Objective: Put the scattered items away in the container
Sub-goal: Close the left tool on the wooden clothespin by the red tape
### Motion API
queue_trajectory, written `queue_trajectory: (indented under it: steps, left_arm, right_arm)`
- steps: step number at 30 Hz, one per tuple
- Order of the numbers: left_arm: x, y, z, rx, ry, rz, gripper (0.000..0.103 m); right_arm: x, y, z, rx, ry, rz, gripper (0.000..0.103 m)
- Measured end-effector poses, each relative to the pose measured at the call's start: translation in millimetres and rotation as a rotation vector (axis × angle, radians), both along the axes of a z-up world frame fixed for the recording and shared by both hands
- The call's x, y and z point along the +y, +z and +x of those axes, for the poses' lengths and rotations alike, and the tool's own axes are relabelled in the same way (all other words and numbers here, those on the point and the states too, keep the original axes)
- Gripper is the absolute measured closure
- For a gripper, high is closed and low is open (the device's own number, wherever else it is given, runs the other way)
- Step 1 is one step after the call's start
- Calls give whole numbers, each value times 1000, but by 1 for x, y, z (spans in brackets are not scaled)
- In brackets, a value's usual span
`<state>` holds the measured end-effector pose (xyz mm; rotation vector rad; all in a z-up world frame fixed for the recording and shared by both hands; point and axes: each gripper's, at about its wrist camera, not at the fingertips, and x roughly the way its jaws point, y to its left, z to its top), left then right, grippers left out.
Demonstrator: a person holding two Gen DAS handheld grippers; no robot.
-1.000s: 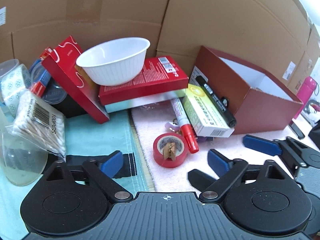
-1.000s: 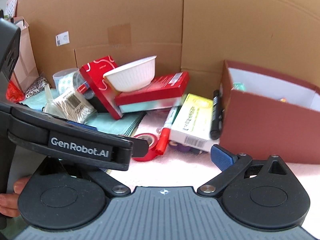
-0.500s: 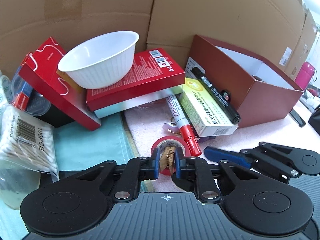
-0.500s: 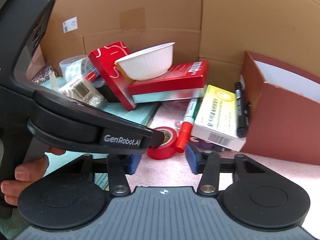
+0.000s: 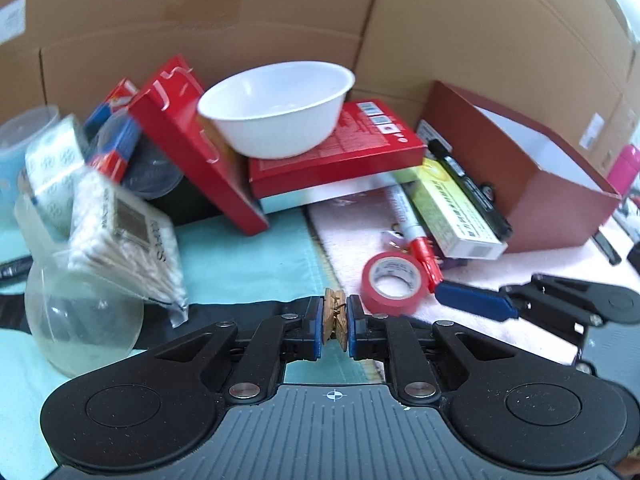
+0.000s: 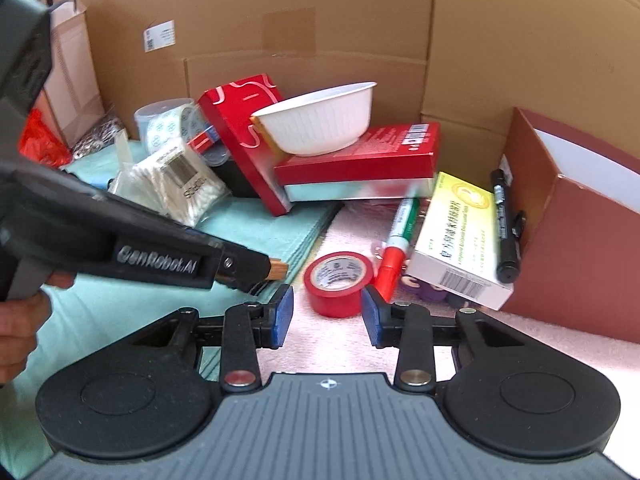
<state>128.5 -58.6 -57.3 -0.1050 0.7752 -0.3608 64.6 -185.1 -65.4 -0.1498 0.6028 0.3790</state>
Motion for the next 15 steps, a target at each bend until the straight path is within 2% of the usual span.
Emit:
queue_trajectory:
  steps: [4, 7, 8, 9, 10, 12, 15]
  left_arm:
    - [-2, -3, 11, -7, -8, -5, 92]
    - [-5, -3, 22, -3, -25, -27, 89]
    - [-6, -4, 26, -2, -33, -30, 89]
    - [-8, -5, 29, -1, -36, -23, 83]
    - [-9, -6, 31, 0, -34, -9, 70]
    - [-7, -8, 32, 4, -31, -7, 69]
    - [2, -8, 34, 16, -17, -31, 69]
  right_arm:
    - [0, -6, 12, 54, -14, 0, 60]
    - [0, -7, 17, 63, -20, 4, 59]
    - [0, -7, 18, 65, -19, 10, 55]
    - [0, -7, 19, 66, -18, 15, 51]
    - [1, -7, 20, 67, -18, 17, 49]
    - [3, -6, 23, 61, -16, 13, 37]
    - [10, -7, 30, 53, -12, -19, 35]
